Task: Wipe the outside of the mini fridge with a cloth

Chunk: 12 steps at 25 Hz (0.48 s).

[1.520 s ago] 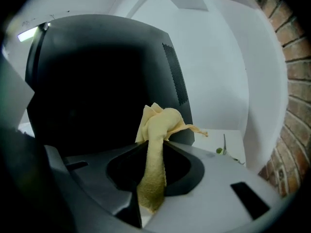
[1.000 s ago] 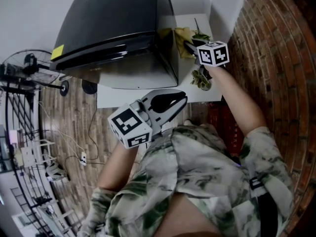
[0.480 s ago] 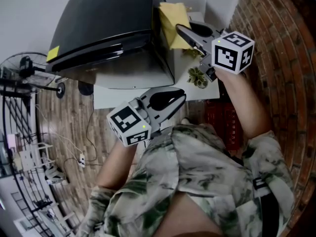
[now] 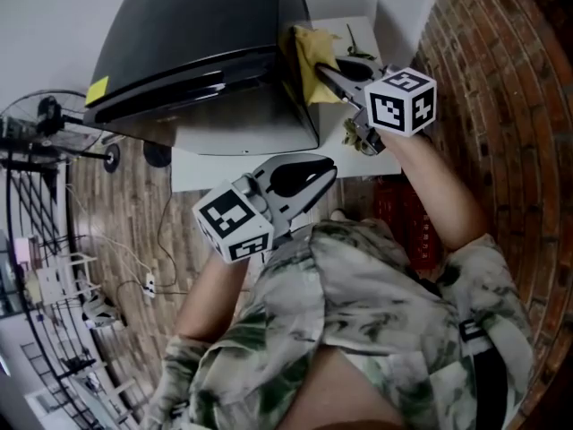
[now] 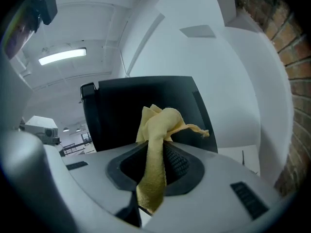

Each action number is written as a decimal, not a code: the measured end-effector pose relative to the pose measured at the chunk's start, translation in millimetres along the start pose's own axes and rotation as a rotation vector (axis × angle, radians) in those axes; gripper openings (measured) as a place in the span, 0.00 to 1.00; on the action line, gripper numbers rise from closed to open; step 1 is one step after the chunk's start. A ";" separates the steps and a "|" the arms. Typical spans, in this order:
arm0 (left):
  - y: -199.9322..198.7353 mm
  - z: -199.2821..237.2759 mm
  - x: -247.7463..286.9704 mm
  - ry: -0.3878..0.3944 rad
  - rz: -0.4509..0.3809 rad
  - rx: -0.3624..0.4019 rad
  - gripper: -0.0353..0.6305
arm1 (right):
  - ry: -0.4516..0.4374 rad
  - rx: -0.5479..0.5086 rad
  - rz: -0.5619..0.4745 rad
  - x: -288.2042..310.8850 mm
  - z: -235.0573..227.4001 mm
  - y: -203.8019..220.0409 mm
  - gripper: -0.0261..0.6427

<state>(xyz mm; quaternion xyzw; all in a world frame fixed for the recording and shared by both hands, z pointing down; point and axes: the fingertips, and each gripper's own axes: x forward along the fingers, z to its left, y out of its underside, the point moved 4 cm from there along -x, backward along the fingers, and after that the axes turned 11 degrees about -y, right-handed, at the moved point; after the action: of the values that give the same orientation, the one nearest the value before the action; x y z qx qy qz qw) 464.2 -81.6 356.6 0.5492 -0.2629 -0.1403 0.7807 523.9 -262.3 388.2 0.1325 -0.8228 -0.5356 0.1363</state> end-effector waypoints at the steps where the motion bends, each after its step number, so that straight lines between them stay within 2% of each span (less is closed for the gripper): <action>1: 0.2 0.4 -0.5 -0.002 0.001 -0.001 0.10 | 0.008 0.008 0.016 1.6 -4.1 8.6 0.17; 12: 1.2 2.4 -1.6 -0.015 0.013 -0.003 0.10 | 0.086 0.065 0.202 18.0 -50.3 109.6 0.17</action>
<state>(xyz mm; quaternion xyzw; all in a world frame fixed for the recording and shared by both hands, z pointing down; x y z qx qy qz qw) 461.5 -82.2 358.0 0.5453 -0.2724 -0.1396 0.7803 517.7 -268.5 509.8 0.0762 -0.8423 -0.4859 0.2205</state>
